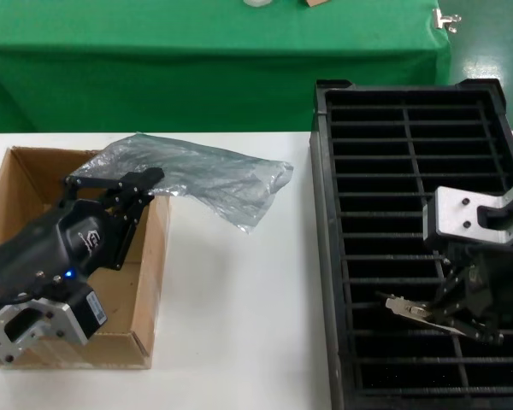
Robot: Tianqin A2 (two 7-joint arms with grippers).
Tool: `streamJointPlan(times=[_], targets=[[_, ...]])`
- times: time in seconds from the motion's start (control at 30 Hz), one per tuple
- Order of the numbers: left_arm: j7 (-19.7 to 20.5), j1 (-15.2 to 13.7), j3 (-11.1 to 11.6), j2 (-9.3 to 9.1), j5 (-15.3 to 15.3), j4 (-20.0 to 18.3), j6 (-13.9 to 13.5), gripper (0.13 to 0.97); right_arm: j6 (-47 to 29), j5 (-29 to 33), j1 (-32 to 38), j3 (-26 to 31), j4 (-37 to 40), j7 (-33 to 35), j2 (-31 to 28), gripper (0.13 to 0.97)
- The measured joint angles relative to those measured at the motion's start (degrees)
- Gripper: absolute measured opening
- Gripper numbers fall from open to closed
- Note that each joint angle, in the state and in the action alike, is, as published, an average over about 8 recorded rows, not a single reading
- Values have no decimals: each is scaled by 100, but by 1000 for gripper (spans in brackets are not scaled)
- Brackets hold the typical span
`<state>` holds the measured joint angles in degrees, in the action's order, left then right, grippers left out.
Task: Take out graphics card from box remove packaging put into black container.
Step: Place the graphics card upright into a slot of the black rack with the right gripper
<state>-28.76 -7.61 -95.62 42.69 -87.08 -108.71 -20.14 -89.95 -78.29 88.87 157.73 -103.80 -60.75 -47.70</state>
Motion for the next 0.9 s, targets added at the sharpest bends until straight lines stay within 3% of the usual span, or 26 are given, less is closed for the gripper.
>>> streamJointPlan(times=[0.47,0.9], targets=[[0,0,0,0,0,0,0,139,0,145,-64,0,363,354,203,160],[0,0,0,0,0,0,0,139,0,122,288,0,-123,-55,231,160]])
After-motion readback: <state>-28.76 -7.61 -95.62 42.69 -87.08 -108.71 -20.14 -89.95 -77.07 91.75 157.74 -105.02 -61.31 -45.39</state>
